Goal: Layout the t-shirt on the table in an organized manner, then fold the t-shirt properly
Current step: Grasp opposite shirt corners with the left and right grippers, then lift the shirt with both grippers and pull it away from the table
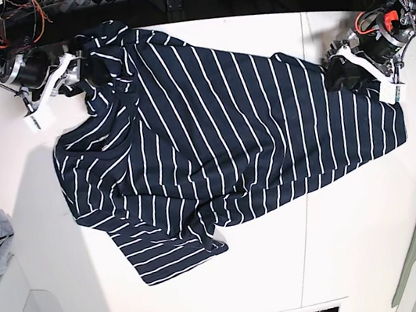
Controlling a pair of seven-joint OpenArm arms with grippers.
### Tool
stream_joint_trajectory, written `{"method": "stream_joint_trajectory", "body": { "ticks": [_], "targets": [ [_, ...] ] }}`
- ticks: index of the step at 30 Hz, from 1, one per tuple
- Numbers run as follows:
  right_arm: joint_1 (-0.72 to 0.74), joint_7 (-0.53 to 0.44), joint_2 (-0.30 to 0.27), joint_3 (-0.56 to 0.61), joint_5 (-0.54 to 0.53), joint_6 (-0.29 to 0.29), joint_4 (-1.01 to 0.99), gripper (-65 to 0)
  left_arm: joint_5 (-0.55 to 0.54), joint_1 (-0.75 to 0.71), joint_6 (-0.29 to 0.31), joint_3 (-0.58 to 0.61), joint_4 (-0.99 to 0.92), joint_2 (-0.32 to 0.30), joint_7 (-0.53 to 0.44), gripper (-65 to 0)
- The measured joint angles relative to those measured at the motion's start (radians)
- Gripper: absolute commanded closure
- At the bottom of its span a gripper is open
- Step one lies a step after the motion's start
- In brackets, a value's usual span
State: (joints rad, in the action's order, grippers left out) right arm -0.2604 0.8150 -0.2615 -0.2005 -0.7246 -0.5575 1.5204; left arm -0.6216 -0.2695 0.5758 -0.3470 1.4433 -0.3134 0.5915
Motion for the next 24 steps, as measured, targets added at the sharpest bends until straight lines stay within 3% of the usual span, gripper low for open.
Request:
{"method": "stream_joint_trajectory", "body": {
  "ticks": [2, 3, 8, 10, 14, 18, 24],
  "targets": [
    [0.000, -0.007, 0.020, 0.007, 0.015, 0.000, 0.000, -42.3, 0.039, -0.002, -0.015, 0.005, 0.000, 0.000, -0.029, -6.2],
    [0.000, -0.011, 0.031, 0.008, 0.024, 0.000, 0.000, -37.7, 0.038, -0.002, -0.015, 0.006, 0.000, 0.000, -0.038, -1.7],
    [-0.001, -0.043, 0.068, 0.011, 0.057, 0.001, 0.000, -0.9, 0.038, -0.002, -0.015, 0.007, 0.000, 0.000, -0.038, 0.0],
    [-0.002, -0.060, 0.071, 0.011, 0.053, -0.001, 0.000, 0.0, 0.038, -0.002, -0.006, 0.003, 0.000, -0.003, -0.030, 0.0],
    [-0.008, -0.003, 0.071, -0.011, 0.048, -0.004, 0.018, 0.0, -0.081, -0.038, 0.105, -0.061, 0.055, -0.018, 0.004, 0.0],
    [-0.080, 0.016, 0.051, -0.070, -0.018, -0.021, 0.116, 0.0, -0.211, -0.137, 0.109, -0.180, 0.208, -0.022, 0.031, 0.0],
    [-0.200, 0.019, -0.010, -0.163, -0.086, -0.025, 0.301, 0.0, -0.402, -0.222, 0.113, -0.304, 0.435, -0.022, 0.146, 0.0]
  ]
}}
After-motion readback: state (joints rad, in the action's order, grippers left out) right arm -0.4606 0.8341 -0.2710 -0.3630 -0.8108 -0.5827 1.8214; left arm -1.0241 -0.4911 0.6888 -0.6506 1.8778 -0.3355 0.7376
